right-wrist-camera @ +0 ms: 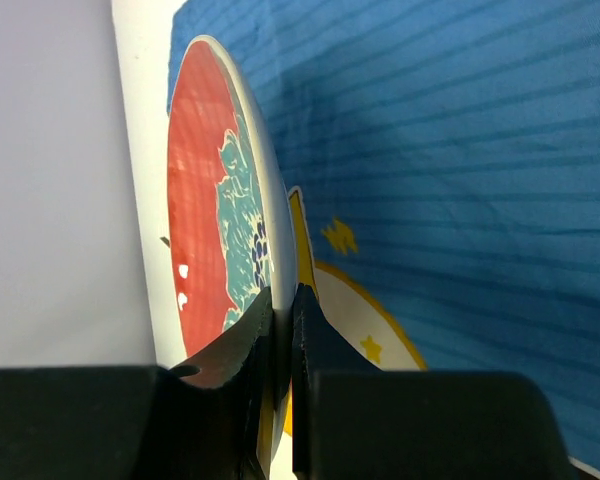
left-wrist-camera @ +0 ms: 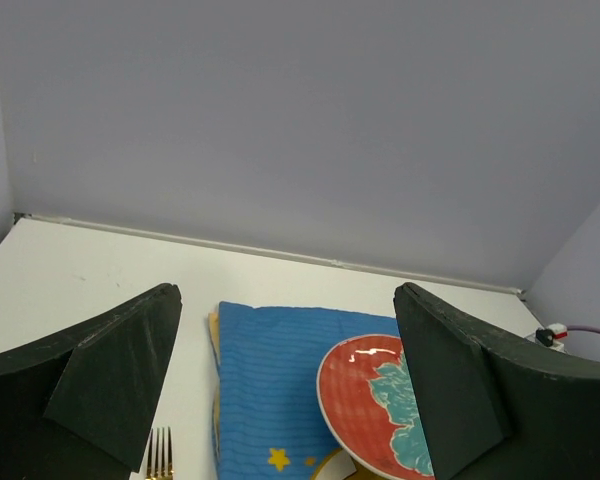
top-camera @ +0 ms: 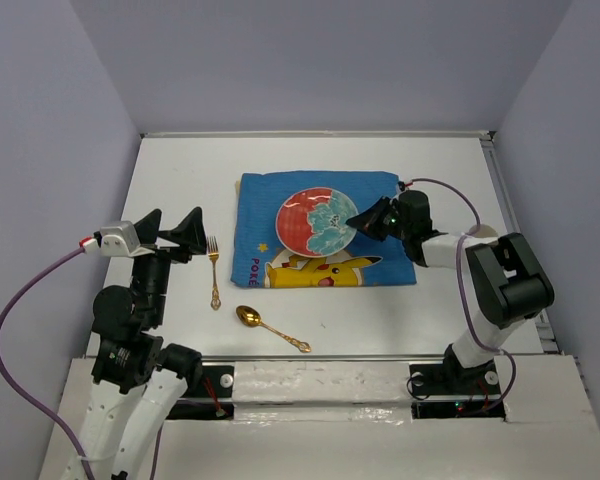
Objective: Set the dinner table for one person
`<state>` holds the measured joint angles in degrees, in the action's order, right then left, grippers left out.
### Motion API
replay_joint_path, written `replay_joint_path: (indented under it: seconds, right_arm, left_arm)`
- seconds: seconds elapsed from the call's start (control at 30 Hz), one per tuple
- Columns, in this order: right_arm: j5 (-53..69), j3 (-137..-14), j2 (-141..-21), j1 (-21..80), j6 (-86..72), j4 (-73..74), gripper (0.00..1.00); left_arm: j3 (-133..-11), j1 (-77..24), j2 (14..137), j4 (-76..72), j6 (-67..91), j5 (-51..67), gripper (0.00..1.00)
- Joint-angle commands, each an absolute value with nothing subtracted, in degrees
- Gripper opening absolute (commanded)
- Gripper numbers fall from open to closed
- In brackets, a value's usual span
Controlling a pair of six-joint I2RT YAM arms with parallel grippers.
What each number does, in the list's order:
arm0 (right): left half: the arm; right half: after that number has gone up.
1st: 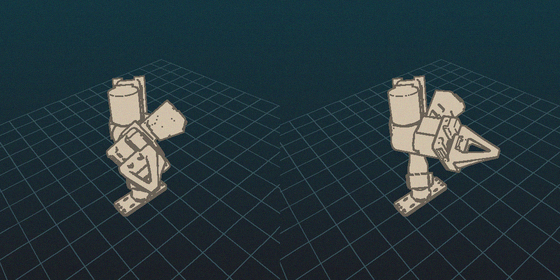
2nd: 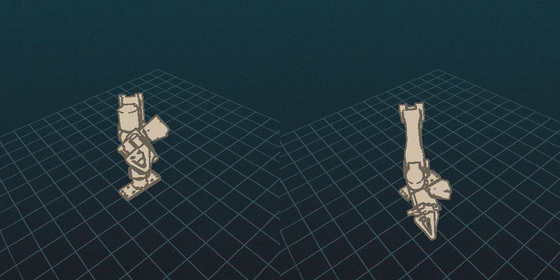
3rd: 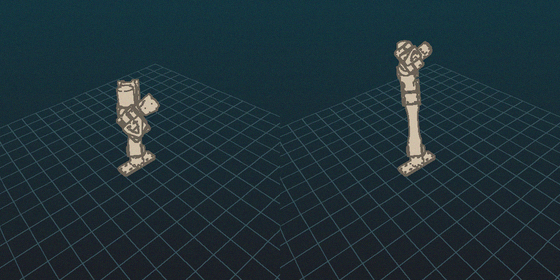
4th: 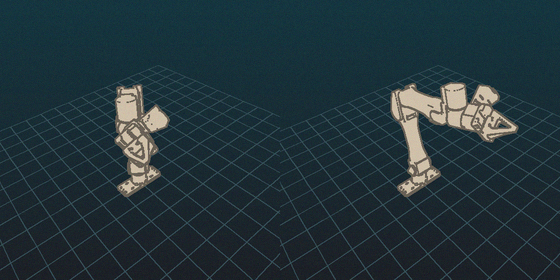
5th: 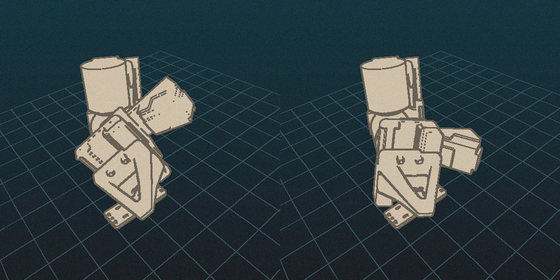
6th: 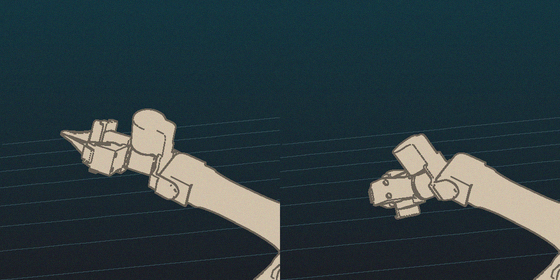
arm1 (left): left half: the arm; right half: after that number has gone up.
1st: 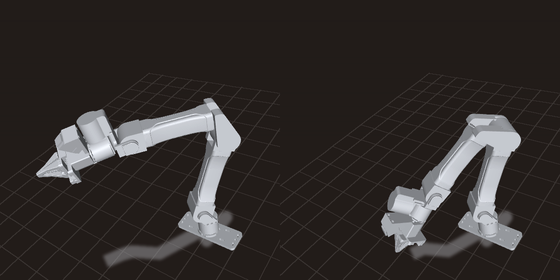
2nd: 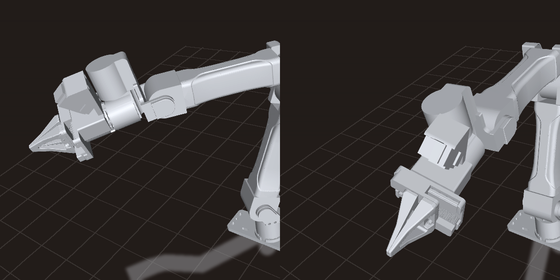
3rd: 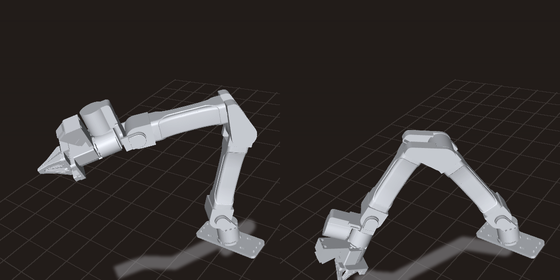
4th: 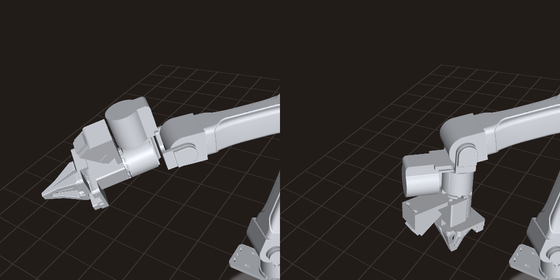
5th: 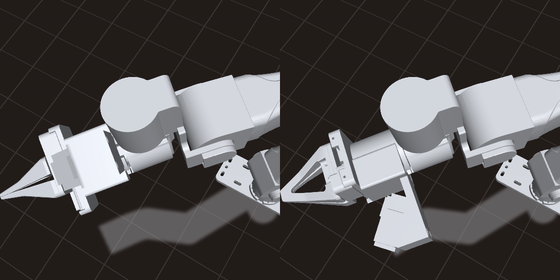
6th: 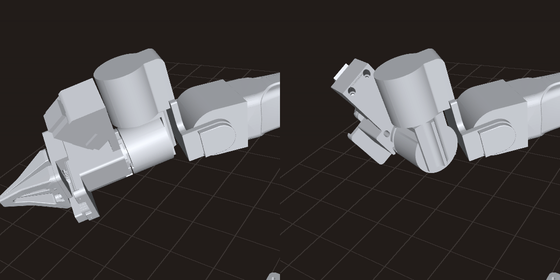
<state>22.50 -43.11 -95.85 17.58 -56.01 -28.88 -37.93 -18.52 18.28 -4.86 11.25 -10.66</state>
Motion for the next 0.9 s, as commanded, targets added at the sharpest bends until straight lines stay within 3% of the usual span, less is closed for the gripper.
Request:
replay_joint_path:
  seconds: [0.0, 0.67, 0.8, 0.87]
  right_arm:
    - [26.72, -45.17, -94.92, 17.14, -60.38, -43.77, 0.00]
    - [25.75, -44.12, -101.86, 16.08, -60.03, -45.53, 0.01]
    - [25.49, -43.59, -101.87, 16.08, -59.24, -43.86, 0.36]
    - [25.40, -43.77, -101.52, 16.08, -58.28, -42.46, 0.45]
  left_arm:
    - [-38.14, -18.54, 18.81, -7.12, 11.25, -9.84, 0.99]
    - [-38.06, -18.54, 19.16, -7.29, 11.25, -9.49, 0.99]
    - [-38.14, -18.54, 19.16, -7.38, 11.08, -9.40, 0.99]
    - [-38.14, -18.54, 19.16, -7.38, 11.08, -9.40, 0.99]
